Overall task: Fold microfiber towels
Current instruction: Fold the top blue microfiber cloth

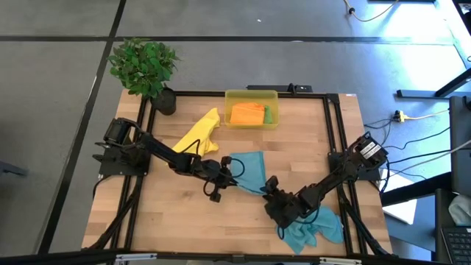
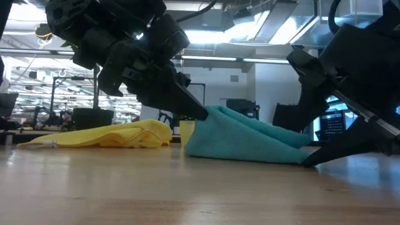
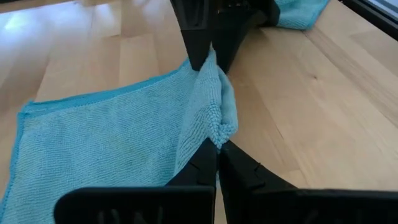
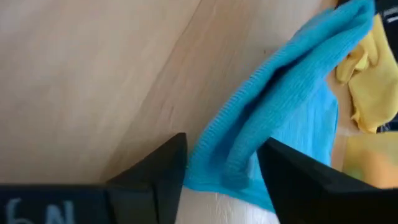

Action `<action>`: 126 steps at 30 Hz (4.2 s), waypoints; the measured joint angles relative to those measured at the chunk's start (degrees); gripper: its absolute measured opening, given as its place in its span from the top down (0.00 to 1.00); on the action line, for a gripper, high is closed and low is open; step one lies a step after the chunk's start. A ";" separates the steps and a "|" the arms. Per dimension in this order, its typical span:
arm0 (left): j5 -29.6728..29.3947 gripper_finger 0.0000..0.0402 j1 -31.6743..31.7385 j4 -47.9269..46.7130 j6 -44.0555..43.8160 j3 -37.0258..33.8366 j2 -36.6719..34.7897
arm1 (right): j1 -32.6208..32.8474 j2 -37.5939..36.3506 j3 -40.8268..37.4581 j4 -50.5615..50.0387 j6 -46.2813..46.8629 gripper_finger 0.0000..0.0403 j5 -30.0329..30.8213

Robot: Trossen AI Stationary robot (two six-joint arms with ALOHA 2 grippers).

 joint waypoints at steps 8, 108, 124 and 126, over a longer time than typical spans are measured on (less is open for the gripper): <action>0.00 1.00 -0.86 -0.34 -0.02 -0.02 0.00 | 0.04 -0.04 0.27 -2.35 2.44 0.68 0.05; -5.60 1.00 -18.30 -13.28 -15.85 -2.70 -14.25 | -2.86 -5.05 4.64 19.37 20.07 0.99 -24.21; 4.44 1.00 -5.03 -12.96 -19.96 -9.14 -14.05 | -6.82 -5.03 -2.94 19.68 31.15 0.99 -27.93; 5.65 1.00 -5.43 -12.81 -20.00 -9.14 -13.97 | -6.92 -5.03 -2.93 20.76 31.48 0.99 -29.01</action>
